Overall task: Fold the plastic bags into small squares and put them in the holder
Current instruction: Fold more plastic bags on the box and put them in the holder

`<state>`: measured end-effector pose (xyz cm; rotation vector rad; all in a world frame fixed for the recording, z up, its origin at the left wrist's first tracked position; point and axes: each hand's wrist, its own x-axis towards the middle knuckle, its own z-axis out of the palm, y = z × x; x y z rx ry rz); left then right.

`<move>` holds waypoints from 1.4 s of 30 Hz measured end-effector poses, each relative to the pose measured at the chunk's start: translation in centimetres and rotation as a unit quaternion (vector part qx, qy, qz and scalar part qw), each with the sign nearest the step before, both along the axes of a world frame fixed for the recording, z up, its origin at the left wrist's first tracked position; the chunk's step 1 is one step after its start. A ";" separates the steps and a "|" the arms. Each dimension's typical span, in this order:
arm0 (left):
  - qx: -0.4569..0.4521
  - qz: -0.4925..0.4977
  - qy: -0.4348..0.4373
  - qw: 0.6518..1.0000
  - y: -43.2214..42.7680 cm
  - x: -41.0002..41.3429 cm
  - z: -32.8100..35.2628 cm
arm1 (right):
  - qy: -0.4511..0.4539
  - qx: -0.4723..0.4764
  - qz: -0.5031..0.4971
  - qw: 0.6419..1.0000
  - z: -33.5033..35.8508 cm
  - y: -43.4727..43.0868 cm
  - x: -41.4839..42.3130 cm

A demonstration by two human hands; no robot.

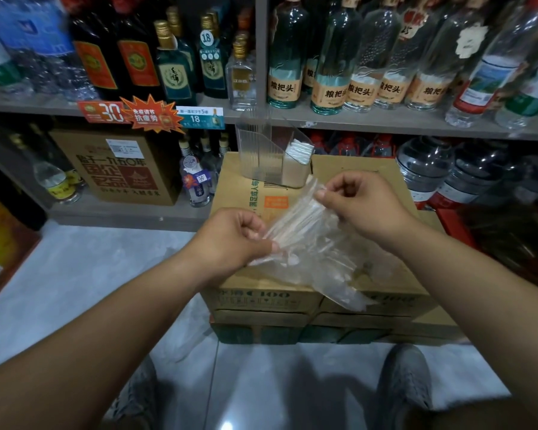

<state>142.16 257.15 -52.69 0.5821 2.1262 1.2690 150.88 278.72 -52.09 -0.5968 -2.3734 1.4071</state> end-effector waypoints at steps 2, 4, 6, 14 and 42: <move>-0.012 -0.005 -0.037 0.999 -0.1 -0.1 -0.1 | 0.002 0.019 -0.021 1.000 -0.7 0.3 -0.5; -0.006 -0.004 -0.077 0.997 -0.2 -0.1 -0.3 | 0.005 0.022 -0.029 0.999 -1.3 0.4 -0.9; 0.001 0.015 -0.085 0.996 -0.3 -0.5 -0.6 | 0.008 0.025 -0.039 0.999 -1.3 0.4 -1.1; 0.025 0.130 -0.051 0.990 -1.6 -2.9 -3.4 | -0.045 0.063 0.090 0.993 1.0 0.5 3.1; -0.032 0.159 0.019 0.987 -2.5 -4.0 -4.1 | -0.253 -0.116 0.114 0.954 -1.3 4.6 6.8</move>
